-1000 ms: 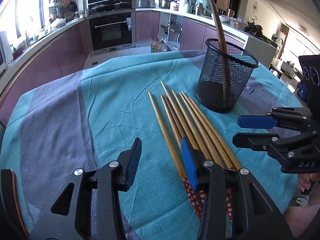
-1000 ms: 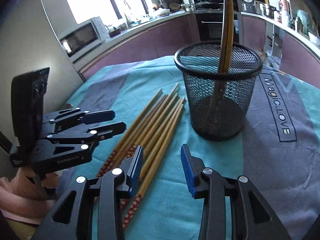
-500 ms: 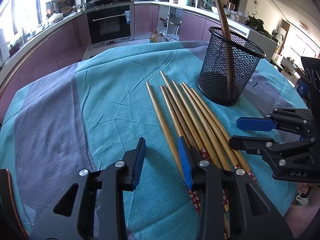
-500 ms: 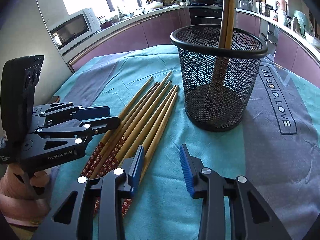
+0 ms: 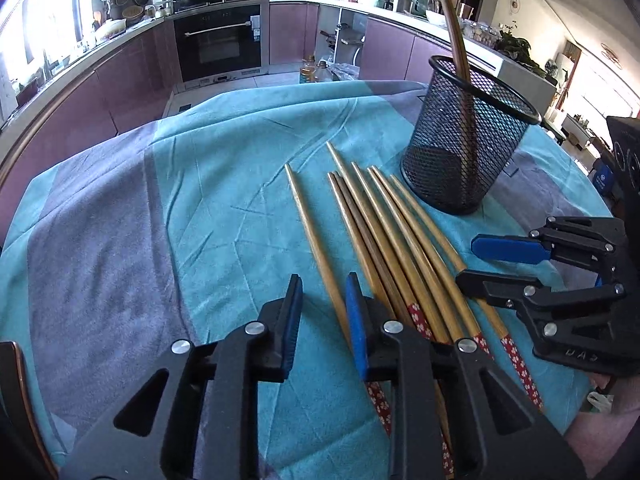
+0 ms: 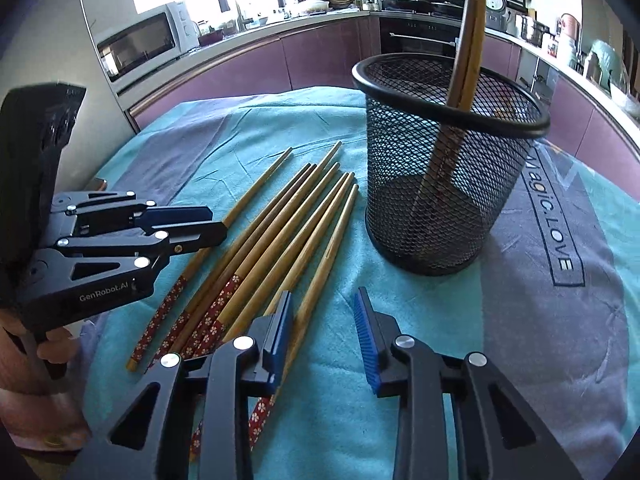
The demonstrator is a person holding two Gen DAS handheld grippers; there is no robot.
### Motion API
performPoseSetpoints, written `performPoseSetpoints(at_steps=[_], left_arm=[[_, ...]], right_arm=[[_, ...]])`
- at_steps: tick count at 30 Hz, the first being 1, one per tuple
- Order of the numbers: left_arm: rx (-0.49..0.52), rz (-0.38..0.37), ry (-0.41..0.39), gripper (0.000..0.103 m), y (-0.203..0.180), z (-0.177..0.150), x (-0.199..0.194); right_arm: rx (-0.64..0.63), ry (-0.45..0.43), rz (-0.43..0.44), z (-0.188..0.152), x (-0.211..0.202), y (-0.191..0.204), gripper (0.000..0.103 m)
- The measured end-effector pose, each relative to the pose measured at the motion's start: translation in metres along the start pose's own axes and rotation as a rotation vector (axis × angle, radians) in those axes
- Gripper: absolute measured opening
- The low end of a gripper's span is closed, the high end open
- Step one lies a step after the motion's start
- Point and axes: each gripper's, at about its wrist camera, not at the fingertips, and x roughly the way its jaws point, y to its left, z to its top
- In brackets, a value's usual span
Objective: Organize utensils
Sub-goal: 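Grasp the next chopstick with the left tool while the right tool grasps another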
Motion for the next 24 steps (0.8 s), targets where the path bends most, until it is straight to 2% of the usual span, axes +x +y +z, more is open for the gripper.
performPoseSetpoints(at_steps=[4,6,7,8,9,16,24], left_arm=[[-0.01,-0.002,0.011,0.023,0.001,0.008,0.007],[-0.014,-0.003,0.016,0.022,0.001,0.011,0.012],[-0.018,0.005,0.015,0.021,0.0,0.013,0.013],[-0.02,0.008,0.016,0.017,0.0,0.014,0.014],[-0.024,0.005,0.016,0.013,0.0,0.013,0.014],[-0.086,-0.007,-0.002,0.008,0.003,0.012,0.012],[-0.086,-0.044,-0.046,0.007,0.004,0.008,-0.011]], right_arm=[[-0.003,-0.008,-0.003,0.003,0.004,0.001,0.026],[0.01,-0.012,0.002,0.004,0.004,-0.002,0.021],[0.024,-0.013,0.011,0.005,0.004,-0.004,0.018],[0.041,-0.013,0.024,0.005,0.004,-0.007,0.011],[0.054,-0.013,0.034,0.005,0.005,-0.009,0.01],[0.103,-0.026,0.072,0.003,0.002,-0.018,0.007],[0.104,-0.065,0.117,0.001,-0.018,-0.019,0.006]])
